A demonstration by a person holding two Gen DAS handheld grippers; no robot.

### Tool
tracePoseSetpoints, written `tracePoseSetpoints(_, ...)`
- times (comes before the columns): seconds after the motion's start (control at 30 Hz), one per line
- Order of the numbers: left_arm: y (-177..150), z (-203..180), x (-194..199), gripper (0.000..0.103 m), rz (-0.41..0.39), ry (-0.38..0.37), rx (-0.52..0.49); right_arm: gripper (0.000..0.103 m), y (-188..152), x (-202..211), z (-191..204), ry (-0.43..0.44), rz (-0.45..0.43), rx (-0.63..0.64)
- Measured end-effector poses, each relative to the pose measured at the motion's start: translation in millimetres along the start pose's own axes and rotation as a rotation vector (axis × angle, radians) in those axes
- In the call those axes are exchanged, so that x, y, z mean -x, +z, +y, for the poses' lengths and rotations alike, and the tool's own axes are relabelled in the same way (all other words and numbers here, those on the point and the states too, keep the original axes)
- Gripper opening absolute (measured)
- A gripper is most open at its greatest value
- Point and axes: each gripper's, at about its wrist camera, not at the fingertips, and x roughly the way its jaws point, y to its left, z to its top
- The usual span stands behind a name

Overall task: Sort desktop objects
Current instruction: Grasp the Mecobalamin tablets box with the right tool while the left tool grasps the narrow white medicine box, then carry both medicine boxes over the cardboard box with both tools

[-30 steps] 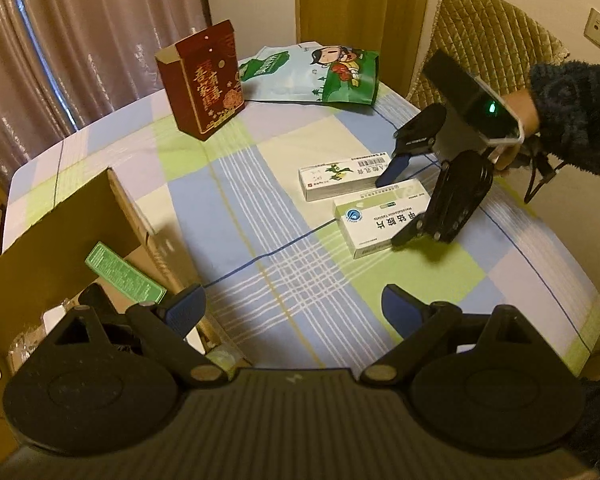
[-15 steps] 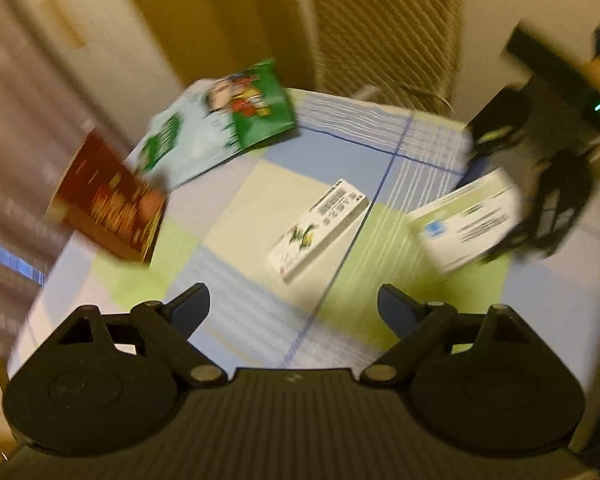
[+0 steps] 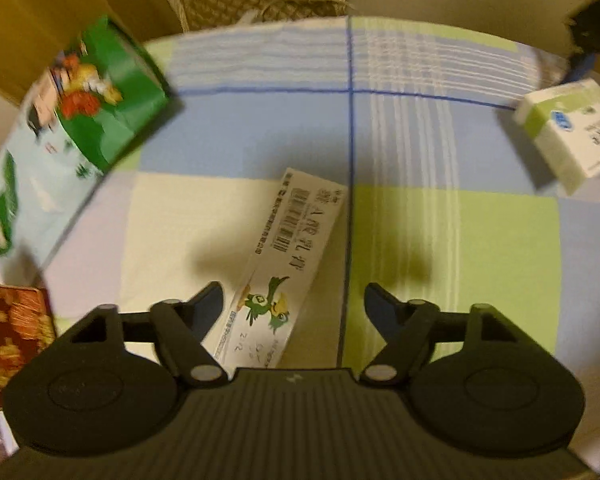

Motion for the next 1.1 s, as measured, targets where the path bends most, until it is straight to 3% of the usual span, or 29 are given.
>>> tracePoseSetpoints(0.07,0,4,-9,0.042,0.026,-0.028,0.030,0.074,-3,1,-1,-0.009,-0.001,-0.040)
tracePoseSetpoints(0.13,-2,5,-14,0.035,0.045,-0.056,0.056,0.074,-7,3,-1,-0.013,-0.004,-0.058)
tracePoseSetpoints(0.4,-29,-39,6,0.034,0.026,-0.082,0.149,0.074,-1,6,10,0.020,-0.024,-0.057)
tracePoseSetpoints(0.6,-66,-73,65,0.034,-0.093,-0.083,0.307,0.074,6,1,23,0.044,-0.021,-0.014)
tracePoseSetpoints(0.7,-99,-88,102,0.034,-0.196,-0.076,0.446,0.074,8,-3,32,0.056,-0.007,-0.001)
tracePoseSetpoints(0.9,-174,-124,169,0.034,-0.304,0.018,0.683,0.074,23,-15,59,0.103,0.025,0.051)
tracePoseSetpoints(1.1,-263,-141,223,0.034,-0.278,0.195,0.898,0.074,49,-25,104,0.152,0.026,0.153)
